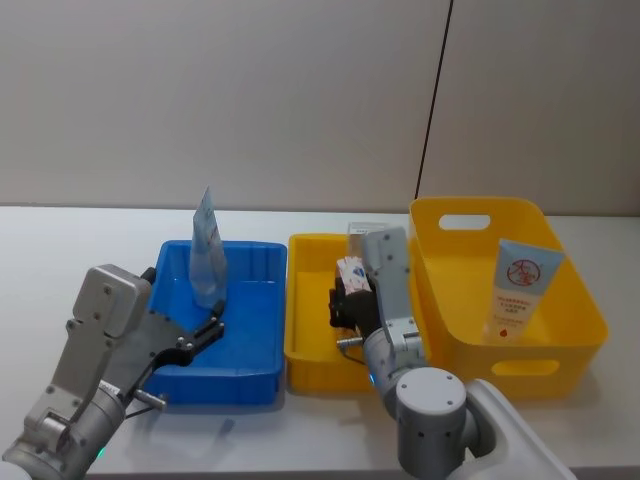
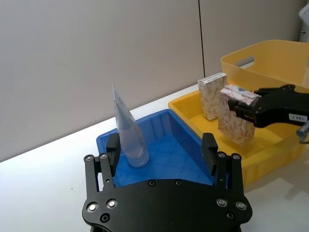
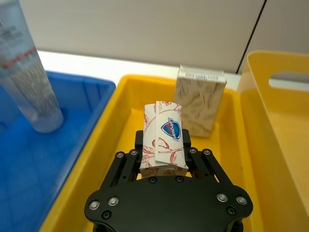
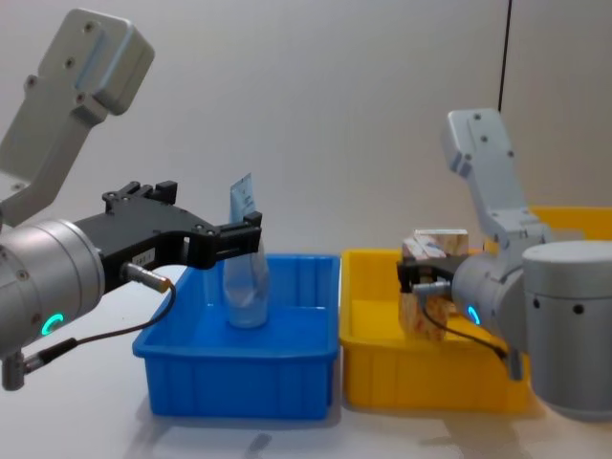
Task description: Bimanual collaborative sorting of washing and personal care products
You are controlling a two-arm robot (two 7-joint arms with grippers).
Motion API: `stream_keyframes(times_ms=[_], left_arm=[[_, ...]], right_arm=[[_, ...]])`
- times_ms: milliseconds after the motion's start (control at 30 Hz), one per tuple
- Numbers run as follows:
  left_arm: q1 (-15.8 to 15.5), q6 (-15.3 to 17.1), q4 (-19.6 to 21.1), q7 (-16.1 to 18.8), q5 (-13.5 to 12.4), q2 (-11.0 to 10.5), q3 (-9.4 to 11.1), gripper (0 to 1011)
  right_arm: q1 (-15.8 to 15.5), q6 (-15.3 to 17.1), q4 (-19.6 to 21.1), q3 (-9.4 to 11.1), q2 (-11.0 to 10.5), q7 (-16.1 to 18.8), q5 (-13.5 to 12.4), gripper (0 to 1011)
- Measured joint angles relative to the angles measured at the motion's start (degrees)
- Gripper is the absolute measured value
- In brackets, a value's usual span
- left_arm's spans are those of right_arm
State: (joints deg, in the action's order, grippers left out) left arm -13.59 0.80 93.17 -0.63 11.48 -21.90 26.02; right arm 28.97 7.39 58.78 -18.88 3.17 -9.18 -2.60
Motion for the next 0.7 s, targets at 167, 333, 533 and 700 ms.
stream_keyframes(times_ms=[167, 333, 533, 700], left_arm=[[0.0, 0.0, 0.0, 0.0, 0.0, 0.0, 0.0, 1001], [0.0, 0.0, 0.0, 0.0, 0.0, 0.0, 0.0, 1002], [0.0, 0.0, 0.0, 0.0, 0.0, 0.0, 0.0, 1001], [0.0, 0.0, 0.0, 0.0, 0.0, 0.0, 0.0, 1001]], right_arm=[[-0.5, -2.0, 1.8, 0.3, -0.2, 0.8, -0.2, 364], [-1.1, -4.4, 4.4, 0.9, -0.4, 2.0, -0.9, 364], [-2.0, -7.2, 9.1, 2.1, -0.9, 3.3, -2.0, 364], [-2.9, -8.7, 12.9, 3.4, -1.4, 3.9, -2.8, 364]])
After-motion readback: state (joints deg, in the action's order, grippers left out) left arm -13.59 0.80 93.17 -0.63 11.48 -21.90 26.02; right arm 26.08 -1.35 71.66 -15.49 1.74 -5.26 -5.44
